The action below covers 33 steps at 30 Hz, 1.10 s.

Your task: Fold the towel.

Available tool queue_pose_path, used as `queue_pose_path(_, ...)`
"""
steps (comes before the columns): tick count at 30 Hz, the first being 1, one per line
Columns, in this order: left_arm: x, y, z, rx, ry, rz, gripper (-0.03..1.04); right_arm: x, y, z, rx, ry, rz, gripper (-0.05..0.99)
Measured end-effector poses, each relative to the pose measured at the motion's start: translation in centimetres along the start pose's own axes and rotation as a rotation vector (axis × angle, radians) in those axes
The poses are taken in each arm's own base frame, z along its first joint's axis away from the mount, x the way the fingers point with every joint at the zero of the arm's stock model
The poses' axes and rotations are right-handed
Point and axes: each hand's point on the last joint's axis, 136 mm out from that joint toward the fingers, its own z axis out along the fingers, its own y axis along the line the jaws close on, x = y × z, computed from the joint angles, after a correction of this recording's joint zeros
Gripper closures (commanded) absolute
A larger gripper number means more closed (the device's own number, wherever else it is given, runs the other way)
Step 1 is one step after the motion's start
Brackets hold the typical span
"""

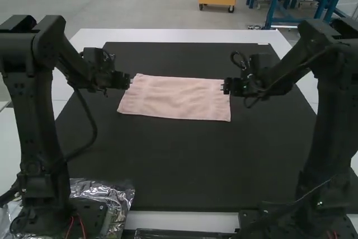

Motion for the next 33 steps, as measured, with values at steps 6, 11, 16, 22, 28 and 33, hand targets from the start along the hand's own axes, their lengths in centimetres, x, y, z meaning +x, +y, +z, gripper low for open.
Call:
queue_pose_path(6,0.7,0.4,1.6,-0.004,0.016,0.011,0.07,0.3,-0.5,2.3,0.005,0.012,-0.02,0.03)
queue_pose_path(11,1.4,0.4,3.0,-0.005,0.032,0.024,0.07,0.9,-1.0,4.1,0.01,0.028,-0.035,0.03)
queue_pose_path(16,1.7,0.3,4.1,-0.004,0.039,0.036,0.07,0.6,-1.3,5.6,0.013,0.024,-0.049,0.03)
queue_pose_path(22,1.7,0.5,5.4,-0.001,0.047,0.04,0.07,0.1,-1.6,6.7,0.021,0.016,-0.061,0.03)
queue_pose_path(28,2.2,0.6,6.2,0.001,0.066,0.046,0.08,0.2,-2.1,7.0,0.046,0.022,-0.085,0.03)
queue_pose_path(33,2.3,0.4,6.7,0.009,0.06,0.053,0.86,0.3,-2.6,7.4,0.068,0.029,-0.099,0.97)
